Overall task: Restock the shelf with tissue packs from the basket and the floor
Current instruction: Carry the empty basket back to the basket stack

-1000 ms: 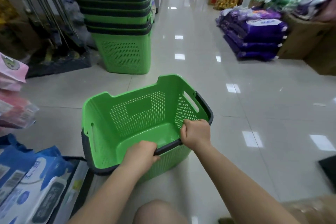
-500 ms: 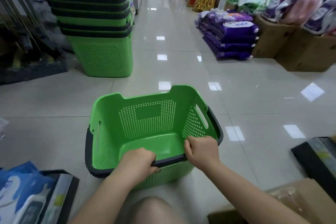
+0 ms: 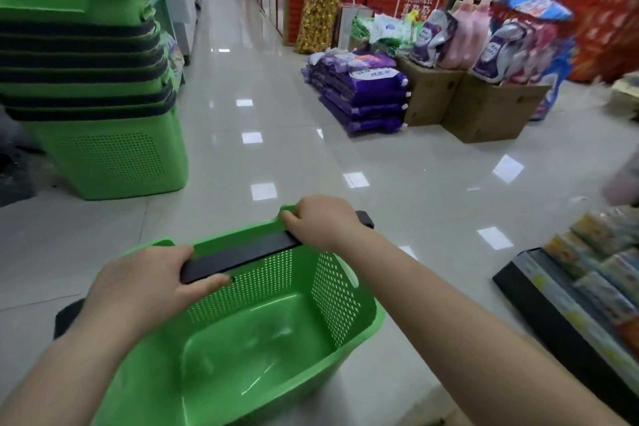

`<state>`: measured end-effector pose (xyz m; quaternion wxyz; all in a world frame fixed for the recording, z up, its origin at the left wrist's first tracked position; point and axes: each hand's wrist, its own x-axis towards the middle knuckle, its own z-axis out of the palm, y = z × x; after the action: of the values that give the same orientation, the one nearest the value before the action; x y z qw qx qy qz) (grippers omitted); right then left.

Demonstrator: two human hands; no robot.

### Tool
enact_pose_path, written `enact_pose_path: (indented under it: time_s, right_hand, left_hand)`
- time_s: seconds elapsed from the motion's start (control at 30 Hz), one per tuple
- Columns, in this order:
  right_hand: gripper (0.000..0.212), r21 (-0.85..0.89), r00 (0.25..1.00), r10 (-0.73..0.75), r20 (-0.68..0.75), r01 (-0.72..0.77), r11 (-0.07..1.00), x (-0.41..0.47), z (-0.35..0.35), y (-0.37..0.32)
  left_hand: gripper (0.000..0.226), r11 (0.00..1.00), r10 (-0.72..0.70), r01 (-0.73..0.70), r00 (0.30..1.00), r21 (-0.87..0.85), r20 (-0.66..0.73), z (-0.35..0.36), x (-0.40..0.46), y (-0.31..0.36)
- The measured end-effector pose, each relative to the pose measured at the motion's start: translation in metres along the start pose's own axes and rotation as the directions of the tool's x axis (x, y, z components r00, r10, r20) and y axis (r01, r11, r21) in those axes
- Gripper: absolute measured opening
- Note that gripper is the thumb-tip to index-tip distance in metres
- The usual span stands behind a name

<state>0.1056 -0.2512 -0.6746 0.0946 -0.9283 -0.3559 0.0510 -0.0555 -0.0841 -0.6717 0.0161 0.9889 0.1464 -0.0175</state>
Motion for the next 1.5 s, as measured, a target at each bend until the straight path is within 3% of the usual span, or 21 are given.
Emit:
enact_pose_path:
  time_s: [0.07,0.17,0.27,0.5,0.73,0.97,1.13,1.5]
  right_hand:
    - [0.044,0.022,0.995,0.045,0.091,-0.047,0.999,0.015,-0.005,0.0]
    - [0.041,0.025,0.984,0.079,0.159,-0.084,0.996,0.032,-0.011,-0.003]
    - [0.038,0.017,0.979,0.107,0.174,-0.112,0.994,0.046,-0.012,-0.004]
    - [0.037,0.003,0.98,0.136,0.142,-0.138,0.99,0.056,-0.007,-0.003]
    - [0.039,0.023,0.977,0.151,0.154,-0.156,0.988,0.062,-0.006,-0.001]
    - [0.037,0.005,0.96,0.191,0.204,-0.196,0.981,0.04,-0.025,-0.013]
    - [0.039,0.018,0.968,0.198,0.153,-0.203,0.979,0.024,-0.094,-0.027]
    - [0.042,0.036,0.949,0.29,0.126,-0.297,0.954,-0.003,-0.329,-0.05]
  left_hand:
    - [0.075,1.0,0.003,-0.004,0.999,0.018,0.035,0.002,0.018,-0.008]
    - [0.047,0.999,-0.036,0.035,0.996,0.014,0.076,0.004,0.04,-0.015]
    - [0.029,0.996,-0.074,0.077,0.993,-0.034,0.089,0.004,0.057,-0.021]
    - [0.014,0.994,-0.096,0.099,0.994,-0.042,0.061,0.008,0.063,-0.025]
    - [0.012,0.996,-0.056,0.062,0.994,-0.063,0.09,0.005,0.065,-0.027]
    - [0.018,0.998,-0.042,0.052,0.961,-0.029,0.275,-0.021,0.057,-0.017]
    - [0.015,1.0,0.005,-0.002,0.957,-0.011,0.29,-0.093,0.055,-0.015]
    - [0.019,0.992,0.123,-0.12,0.953,-0.029,0.276,-0.323,0.061,0.016]
